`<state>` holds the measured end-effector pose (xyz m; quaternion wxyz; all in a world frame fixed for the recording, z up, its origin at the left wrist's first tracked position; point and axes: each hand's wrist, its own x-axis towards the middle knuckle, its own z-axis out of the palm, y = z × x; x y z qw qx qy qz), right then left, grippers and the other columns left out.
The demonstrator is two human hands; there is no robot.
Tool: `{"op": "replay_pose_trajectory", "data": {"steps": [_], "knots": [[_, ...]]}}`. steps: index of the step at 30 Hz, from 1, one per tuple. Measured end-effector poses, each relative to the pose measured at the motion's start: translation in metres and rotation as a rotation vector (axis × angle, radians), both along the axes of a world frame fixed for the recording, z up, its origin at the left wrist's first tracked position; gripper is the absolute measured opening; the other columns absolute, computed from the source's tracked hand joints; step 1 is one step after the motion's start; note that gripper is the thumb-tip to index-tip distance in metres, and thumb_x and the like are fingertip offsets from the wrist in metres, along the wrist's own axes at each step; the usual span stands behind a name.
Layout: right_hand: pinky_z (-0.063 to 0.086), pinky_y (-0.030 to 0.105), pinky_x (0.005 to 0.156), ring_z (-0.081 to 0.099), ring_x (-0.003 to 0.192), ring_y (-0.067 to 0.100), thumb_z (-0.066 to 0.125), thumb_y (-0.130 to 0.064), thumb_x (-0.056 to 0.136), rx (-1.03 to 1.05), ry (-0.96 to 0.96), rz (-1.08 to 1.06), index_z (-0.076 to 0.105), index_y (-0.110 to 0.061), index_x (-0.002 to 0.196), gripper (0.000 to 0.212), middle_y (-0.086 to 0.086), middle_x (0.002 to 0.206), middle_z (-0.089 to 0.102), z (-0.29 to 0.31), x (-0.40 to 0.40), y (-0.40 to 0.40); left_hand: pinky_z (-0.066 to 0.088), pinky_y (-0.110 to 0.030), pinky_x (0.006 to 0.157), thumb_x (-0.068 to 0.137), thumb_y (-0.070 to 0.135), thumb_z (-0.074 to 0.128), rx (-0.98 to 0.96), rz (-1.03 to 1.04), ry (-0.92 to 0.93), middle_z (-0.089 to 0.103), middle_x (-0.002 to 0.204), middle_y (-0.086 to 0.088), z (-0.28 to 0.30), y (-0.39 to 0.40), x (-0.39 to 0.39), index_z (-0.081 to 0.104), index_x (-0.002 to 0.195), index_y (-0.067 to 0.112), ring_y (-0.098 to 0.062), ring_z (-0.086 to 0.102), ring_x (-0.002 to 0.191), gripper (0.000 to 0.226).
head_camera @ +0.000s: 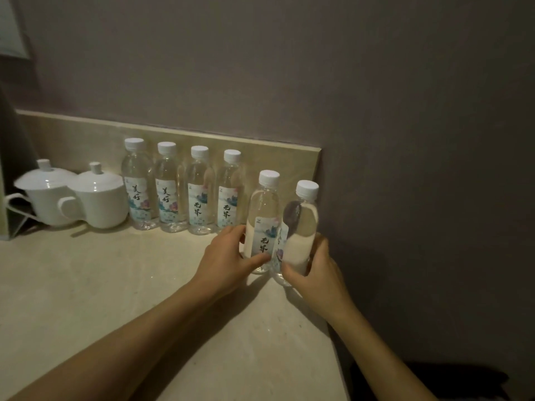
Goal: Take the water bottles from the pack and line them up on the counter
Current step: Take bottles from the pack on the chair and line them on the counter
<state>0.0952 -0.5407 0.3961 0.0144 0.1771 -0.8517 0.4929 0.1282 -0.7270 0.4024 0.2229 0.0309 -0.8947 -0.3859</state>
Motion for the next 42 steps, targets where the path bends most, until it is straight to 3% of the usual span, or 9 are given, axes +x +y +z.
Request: {"op": "replay_pose_trajectory", "data": {"steps": [2, 4, 7, 11, 17, 23, 26, 32, 42], "knots": [[0.052, 0.04, 0.091, 0.051, 0.114, 0.014, 0.07, -0.072, 0.051, 0.04, 0.027, -0.078, 0.023, -0.043, 0.122, 0.09, -0.008, 0.125, 0.045, 0.002, 0.004, -0.006, 0.052, -0.021, 0.073, 0.08, 0.042, 0.077, -0.013, 0.003, 0.001, 0.062, 0.114, 0.001, 0.0, -0.001, -0.001, 0.061, 0.127, 0.019, -0.012, 0.058, 0.094, 0.054], [0.05, 0.034, 0.084, 0.049, 0.108, 0.011, 0.073, -0.073, 0.048, 0.06, 0.043, -0.113, 0.019, -0.047, 0.109, 0.085, -0.01, 0.117, 0.043, 0.006, 0.002, -0.011, 0.052, -0.021, 0.074, 0.08, 0.042, 0.077, -0.016, 0.0, 0.004, 0.062, 0.114, 0.001, -0.001, -0.001, -0.002, 0.061, 0.127, 0.019, -0.012, 0.057, 0.094, 0.054], [0.055, 0.035, 0.084, 0.057, 0.106, 0.012, 0.083, -0.054, 0.061, 0.064, 0.044, -0.059, 0.031, -0.038, 0.111, 0.074, -0.009, 0.116, 0.053, 0.014, -0.013, -0.005, 0.047, -0.016, 0.069, 0.08, 0.043, 0.076, -0.007, -0.008, 0.006, 0.061, 0.113, 0.002, -0.001, -0.002, -0.002, 0.061, 0.126, 0.02, -0.011, 0.057, 0.091, 0.053], [0.059, 0.035, 0.087, 0.065, 0.112, 0.013, 0.08, -0.024, 0.077, -0.158, -0.161, 0.174, 0.045, -0.04, 0.114, 0.053, -0.008, 0.121, 0.064, 0.016, -0.024, 0.018, 0.051, -0.02, 0.074, 0.082, 0.039, 0.075, 0.01, -0.009, 0.017, 0.06, 0.114, 0.001, -0.002, -0.001, -0.003, 0.06, 0.128, 0.018, -0.012, 0.058, 0.093, 0.052], [0.056, 0.038, 0.089, 0.059, 0.108, 0.011, 0.083, -0.035, 0.072, -0.133, -0.057, -0.026, 0.042, -0.032, 0.122, 0.065, -0.009, 0.119, 0.057, 0.004, -0.014, 0.0, 0.058, -0.033, 0.083, 0.084, 0.034, 0.075, 0.032, 0.015, 0.023, 0.063, 0.118, -0.002, -0.001, 0.002, -0.001, 0.059, 0.129, 0.017, -0.017, 0.063, 0.095, 0.051], [0.055, 0.013, 0.062, 0.063, 0.092, -0.001, 0.076, -0.02, 0.082, -0.214, -0.047, 0.028, 0.044, -0.037, 0.113, 0.048, -0.017, 0.105, 0.06, 0.005, -0.021, 0.0, 0.059, -0.029, 0.076, 0.088, 0.029, 0.072, 0.055, 0.034, 0.029, 0.067, 0.125, -0.004, 0.0, 0.005, -0.005, 0.057, 0.132, 0.015, -0.015, 0.068, 0.085, 0.048], [0.057, 0.021, 0.072, 0.064, 0.105, 0.009, 0.073, -0.022, 0.086, -0.173, -0.071, 0.064, 0.045, -0.028, 0.123, 0.047, -0.007, 0.118, 0.061, 0.008, -0.028, -0.003, 0.059, -0.04, 0.083, 0.09, 0.028, 0.069, 0.053, 0.06, 0.025, 0.066, 0.128, -0.007, 0.001, 0.008, -0.009, 0.055, 0.136, 0.014, -0.019, 0.069, 0.087, 0.049], [0.055, 0.044, 0.087, 0.057, 0.108, 0.021, 0.078, -0.04, 0.077, 0.074, 0.102, -0.141, 0.05, -0.015, 0.114, 0.053, 0.004, 0.117, 0.052, 0.006, -0.031, -0.019, 0.055, -0.04, 0.093, 0.09, 0.029, 0.069, 0.026, 0.12, 0.034, 0.059, 0.122, -0.008, -0.002, 0.008, -0.017, 0.058, 0.13, 0.014, -0.023, 0.061, 0.105, 0.045], [0.057, 0.042, 0.086, 0.062, 0.105, 0.022, 0.076, -0.027, 0.082, -0.014, 0.093, -0.176, 0.052, -0.012, 0.12, 0.047, 0.007, 0.121, 0.059, 0.006, -0.041, -0.034, 0.055, -0.045, 0.092, 0.091, 0.029, 0.069, 0.062, 0.249, 0.013, 0.06, 0.12, -0.008, -0.005, 0.014, -0.032, 0.057, 0.122, 0.011, -0.027, 0.065, 0.104, 0.038]]}}
